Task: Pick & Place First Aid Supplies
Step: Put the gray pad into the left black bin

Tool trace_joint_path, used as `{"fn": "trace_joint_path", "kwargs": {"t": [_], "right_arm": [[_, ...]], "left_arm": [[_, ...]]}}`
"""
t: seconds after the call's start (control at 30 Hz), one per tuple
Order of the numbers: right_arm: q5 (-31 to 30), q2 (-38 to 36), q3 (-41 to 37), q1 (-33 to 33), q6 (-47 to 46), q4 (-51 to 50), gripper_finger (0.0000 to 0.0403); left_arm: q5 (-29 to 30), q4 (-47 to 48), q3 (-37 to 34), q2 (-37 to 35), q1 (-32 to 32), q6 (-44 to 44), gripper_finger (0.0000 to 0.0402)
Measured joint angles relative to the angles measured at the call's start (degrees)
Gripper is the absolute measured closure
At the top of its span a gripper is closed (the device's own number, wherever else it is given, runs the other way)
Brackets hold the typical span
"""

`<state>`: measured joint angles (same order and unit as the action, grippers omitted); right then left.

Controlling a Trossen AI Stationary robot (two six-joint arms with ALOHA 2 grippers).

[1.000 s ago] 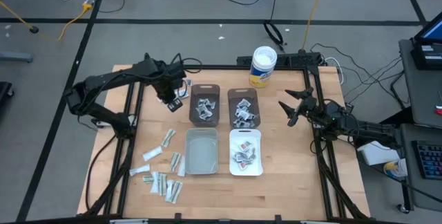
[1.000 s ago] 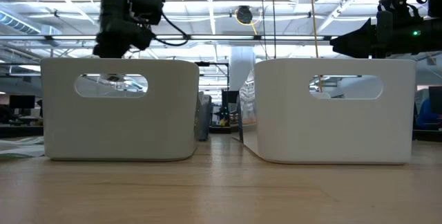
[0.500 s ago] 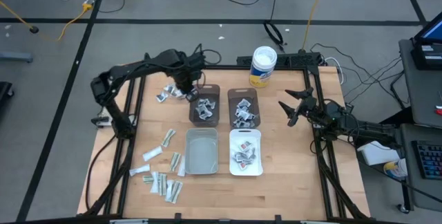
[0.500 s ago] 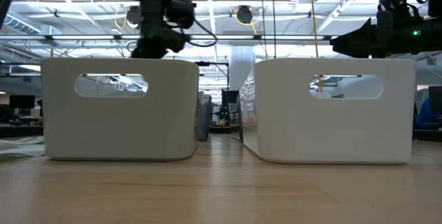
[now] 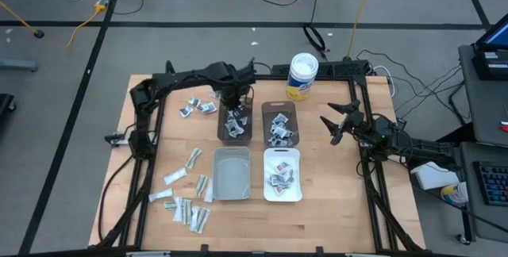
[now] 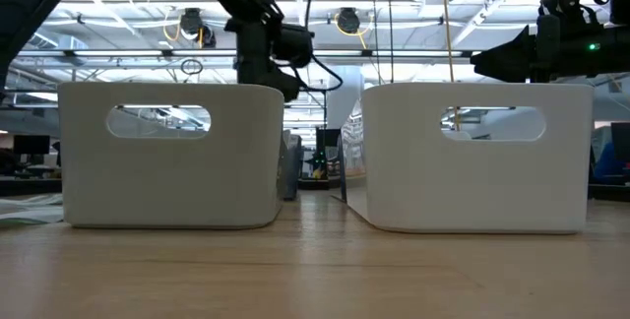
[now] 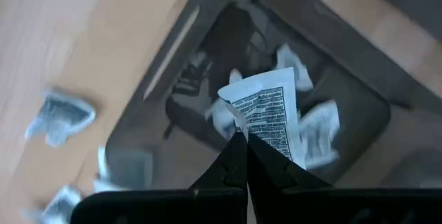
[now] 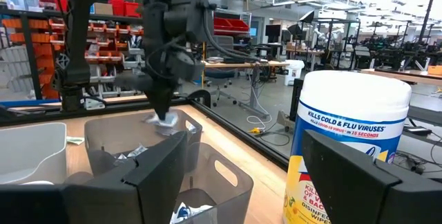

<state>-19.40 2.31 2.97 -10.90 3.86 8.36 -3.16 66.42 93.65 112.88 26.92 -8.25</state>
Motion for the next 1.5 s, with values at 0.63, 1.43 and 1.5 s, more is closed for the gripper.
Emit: {"fn": "trace_joint_path", "kwargs": {"t": [0.63,1.43,1.5], "right_arm": [[0.0,0.0,0.0,0.0,0.0,0.0,0.0124],[0.0,0.0,0.0,0.0,0.0,0.0,0.0124],[0.0,0.0,0.0,0.0,0.0,0.0,0.0124]], "left_arm": [[0.2,-5.6,-0.1,5.4,-2.0,2.2,0.0318],[-1.3,-1.7,0.5,-4.2,0.0,6.3,0.0093],[-1.4,-0.5,0.5,-6.3,0.7,6.3,0.01]]}}
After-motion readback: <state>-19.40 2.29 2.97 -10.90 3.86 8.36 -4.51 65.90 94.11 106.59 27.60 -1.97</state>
